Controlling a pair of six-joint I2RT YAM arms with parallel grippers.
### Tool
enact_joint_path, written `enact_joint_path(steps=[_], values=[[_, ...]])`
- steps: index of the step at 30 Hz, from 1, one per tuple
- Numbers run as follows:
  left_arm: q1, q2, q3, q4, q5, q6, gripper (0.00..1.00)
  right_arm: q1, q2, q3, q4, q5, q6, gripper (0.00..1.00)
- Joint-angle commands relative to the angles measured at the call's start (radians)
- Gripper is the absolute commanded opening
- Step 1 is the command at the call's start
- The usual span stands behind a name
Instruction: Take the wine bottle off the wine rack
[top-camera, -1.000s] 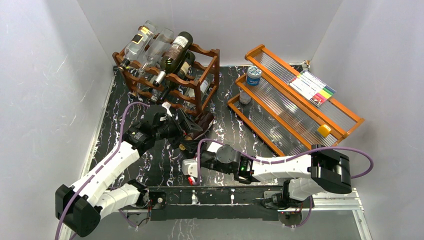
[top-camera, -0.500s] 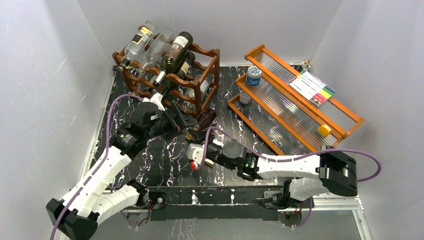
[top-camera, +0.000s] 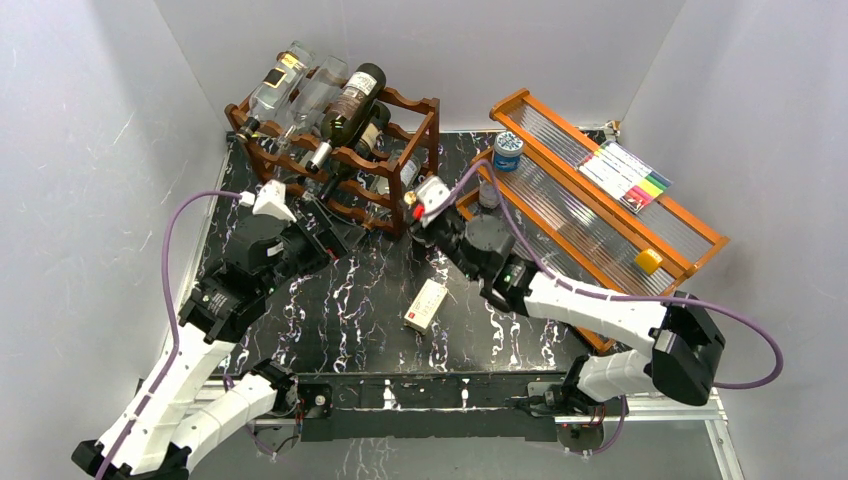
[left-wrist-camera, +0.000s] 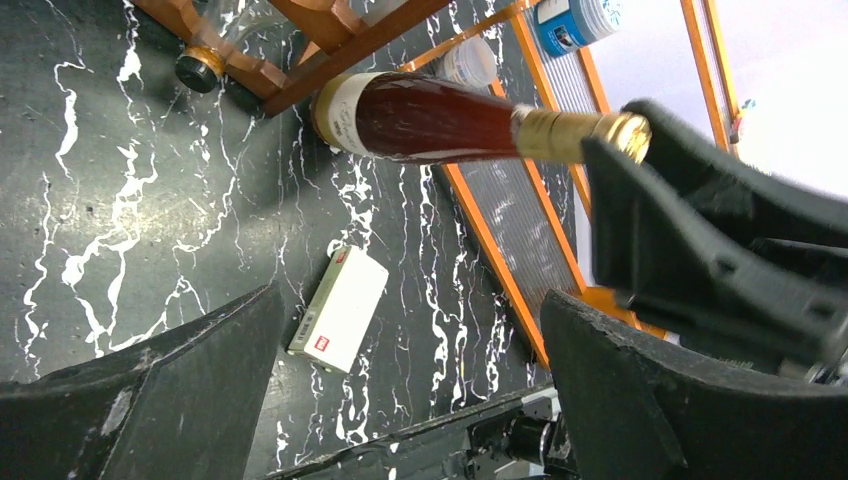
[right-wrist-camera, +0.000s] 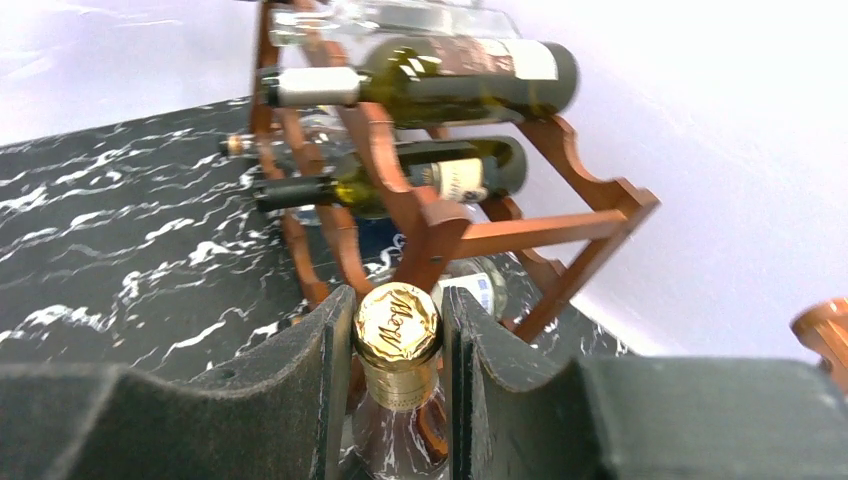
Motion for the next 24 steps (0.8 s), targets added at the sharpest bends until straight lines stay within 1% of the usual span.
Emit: enact_joint_path(steps=[1,3,9,12,18,20,22,24], values=[[-0.003,-0.011,0.009,-0.019,-0.053,0.029,0.98,-0.078,0.034,0.128,-0.097,0.075,0.165,0.0],[-0.002,-0.009,0.005,-0.02,-0.049,0.03,0.98,-0.107,0.053,0.158,-0.129,0.096,0.189,0.0],[-0.003,0.001,-0.001,-0.019,-0.045,0.039,0.98,-0.175,0.099,0.216,-0.213,0.087,0.261,0.0],[-0.003,0.003,-0.002,-0.019,-0.048,0.046,0.98,-0.196,0.116,0.225,-0.245,0.103,0.301,0.0],[-0.001,0.021,0.016,-0.044,-0.063,0.087,0.98,-0.23,0.12,0.209,-0.251,0.095,0.343,0.0],[-0.001,0.024,0.023,-0.053,-0.067,0.101,0.98,-0.233,0.121,0.207,-0.254,0.091,0.347,0.09],[-0.002,0.024,0.027,-0.06,-0.068,0.107,0.98,-0.238,0.125,0.216,-0.262,0.089,0.346,0.12],[-0.001,0.024,0.029,-0.062,-0.069,0.111,0.98,-0.242,0.128,0.227,-0.277,0.082,0.342,0.18]])
